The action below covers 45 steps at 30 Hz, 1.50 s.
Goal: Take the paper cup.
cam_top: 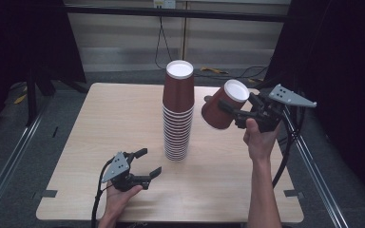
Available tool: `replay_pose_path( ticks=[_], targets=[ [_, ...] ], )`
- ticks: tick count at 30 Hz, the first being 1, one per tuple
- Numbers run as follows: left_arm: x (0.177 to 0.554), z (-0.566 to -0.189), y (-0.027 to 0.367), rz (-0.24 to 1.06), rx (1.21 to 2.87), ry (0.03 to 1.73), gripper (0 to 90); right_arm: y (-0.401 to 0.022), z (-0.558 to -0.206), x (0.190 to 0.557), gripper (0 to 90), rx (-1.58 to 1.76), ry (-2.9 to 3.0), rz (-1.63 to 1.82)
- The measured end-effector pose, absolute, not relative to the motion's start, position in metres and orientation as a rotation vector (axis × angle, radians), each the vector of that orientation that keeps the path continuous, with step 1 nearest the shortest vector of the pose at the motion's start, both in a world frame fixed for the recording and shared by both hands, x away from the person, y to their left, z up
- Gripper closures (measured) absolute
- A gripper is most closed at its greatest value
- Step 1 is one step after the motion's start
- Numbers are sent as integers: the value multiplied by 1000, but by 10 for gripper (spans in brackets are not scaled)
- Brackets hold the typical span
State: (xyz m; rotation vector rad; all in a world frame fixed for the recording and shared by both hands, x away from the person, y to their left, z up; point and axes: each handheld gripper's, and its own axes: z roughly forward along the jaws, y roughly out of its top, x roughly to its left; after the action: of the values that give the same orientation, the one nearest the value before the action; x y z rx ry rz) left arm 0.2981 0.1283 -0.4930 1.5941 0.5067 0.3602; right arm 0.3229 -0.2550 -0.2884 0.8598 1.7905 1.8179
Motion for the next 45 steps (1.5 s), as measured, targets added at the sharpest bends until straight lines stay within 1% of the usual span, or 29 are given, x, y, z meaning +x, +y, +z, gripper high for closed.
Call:
replay_pose_path(
  ticks=[2,3,7,15,30,35,44,45],
  targets=[
    [300,-492,129,362,1609,492,161,-253,-295,320,228,858,1805,1815],
    [300,-490,126,330,1614,495,165,-252,-299,319,228,858,1811,1812],
    [300,-487,122,300,1640,472,176,-249,-311,313,228,859,1822,1823],
    [304,-486,118,233,1638,479,175,-241,-335,304,228,871,1880,1818],
    [302,-472,111,225,1642,425,166,-219,-371,296,227,868,1940,1860],
    [302,-470,108,229,1653,407,176,-212,-377,293,227,852,1972,1853],
    [299,-466,101,207,1642,395,166,-202,-384,288,227,838,1999,1877],
    [299,-466,101,206,1640,390,177,-199,-386,287,227,835,2001,1883]
  ],
)
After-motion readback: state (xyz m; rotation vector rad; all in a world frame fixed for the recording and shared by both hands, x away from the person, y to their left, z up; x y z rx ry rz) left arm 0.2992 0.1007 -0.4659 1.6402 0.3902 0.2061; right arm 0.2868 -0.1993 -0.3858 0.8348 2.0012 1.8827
